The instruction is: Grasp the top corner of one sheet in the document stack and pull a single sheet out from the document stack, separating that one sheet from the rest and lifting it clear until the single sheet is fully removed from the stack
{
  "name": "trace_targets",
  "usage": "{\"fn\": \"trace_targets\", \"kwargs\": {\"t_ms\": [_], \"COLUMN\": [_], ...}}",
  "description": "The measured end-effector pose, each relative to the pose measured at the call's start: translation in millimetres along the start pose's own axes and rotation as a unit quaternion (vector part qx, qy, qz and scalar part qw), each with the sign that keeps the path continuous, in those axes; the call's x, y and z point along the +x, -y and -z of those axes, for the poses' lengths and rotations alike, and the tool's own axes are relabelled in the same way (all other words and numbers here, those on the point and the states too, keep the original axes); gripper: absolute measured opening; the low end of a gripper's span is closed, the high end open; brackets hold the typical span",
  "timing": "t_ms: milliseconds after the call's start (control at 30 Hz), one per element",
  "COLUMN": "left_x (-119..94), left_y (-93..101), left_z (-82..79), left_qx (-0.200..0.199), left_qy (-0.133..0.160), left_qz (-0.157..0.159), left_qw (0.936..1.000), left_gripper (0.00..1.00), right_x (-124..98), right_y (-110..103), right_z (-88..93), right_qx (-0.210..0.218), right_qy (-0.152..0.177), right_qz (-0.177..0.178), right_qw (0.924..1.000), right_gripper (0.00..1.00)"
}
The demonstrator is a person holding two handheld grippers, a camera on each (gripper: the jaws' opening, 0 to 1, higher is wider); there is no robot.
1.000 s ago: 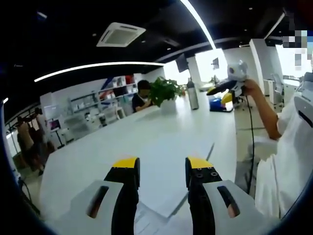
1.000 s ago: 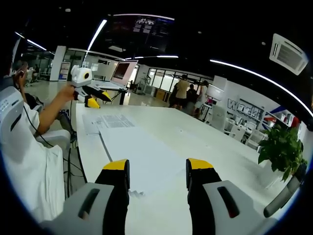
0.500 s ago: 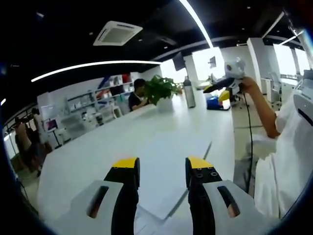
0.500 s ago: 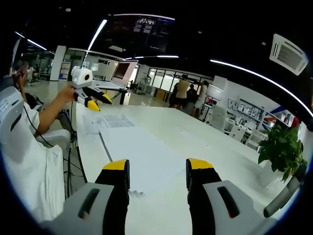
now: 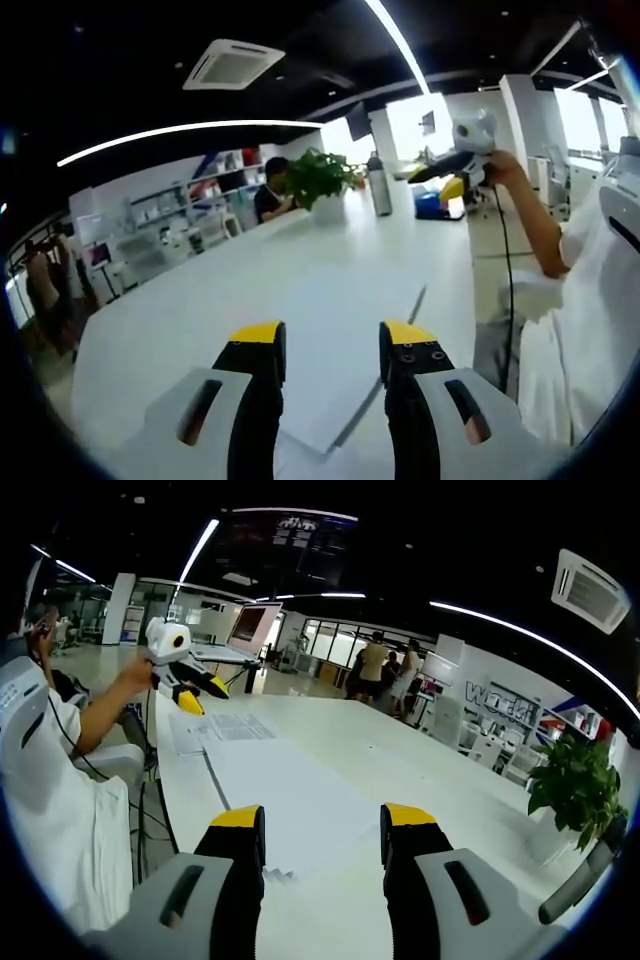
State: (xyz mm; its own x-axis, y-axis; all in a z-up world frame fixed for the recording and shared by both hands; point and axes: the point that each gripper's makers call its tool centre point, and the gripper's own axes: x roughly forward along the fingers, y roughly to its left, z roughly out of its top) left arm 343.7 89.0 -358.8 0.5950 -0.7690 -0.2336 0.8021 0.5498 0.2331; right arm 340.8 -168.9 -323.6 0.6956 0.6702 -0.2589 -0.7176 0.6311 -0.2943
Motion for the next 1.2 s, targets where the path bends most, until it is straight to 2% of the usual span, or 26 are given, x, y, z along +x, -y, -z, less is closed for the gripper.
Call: {"fn": "trace_targets", "kwargs": {"t_ms": [267, 833, 1200], "left_x": [7.9, 26.9, 42.5], "left_y": [5.2, 26.2, 42.3], "left_z": [1.9, 22.3, 35.0], "left_qx": [0.024, 0.057, 0.065], "left_qy": [-0.008, -0.048, -0.059], "left_qz": [-0.001, 0.034, 0.060], "left_qw": [0.9997, 0.9967, 0.9944], "left_gripper": [0.38, 0.39, 0.39], "right_x": [0.9, 1.8, 1.0], "right_y": [-0.9, -1.3, -1.8], "right_z": [1.0, 2.8, 3.3], "right_qx": [-0.001, -0.001, -0.001], "right_qy": [-0.002, -0.004, -0.004], "right_qz": [-0.001, -0.004, -0.004], "right_qw": [1.0000, 1.0000, 1.0000], "right_gripper": [0.46, 0.46, 0.46]}}
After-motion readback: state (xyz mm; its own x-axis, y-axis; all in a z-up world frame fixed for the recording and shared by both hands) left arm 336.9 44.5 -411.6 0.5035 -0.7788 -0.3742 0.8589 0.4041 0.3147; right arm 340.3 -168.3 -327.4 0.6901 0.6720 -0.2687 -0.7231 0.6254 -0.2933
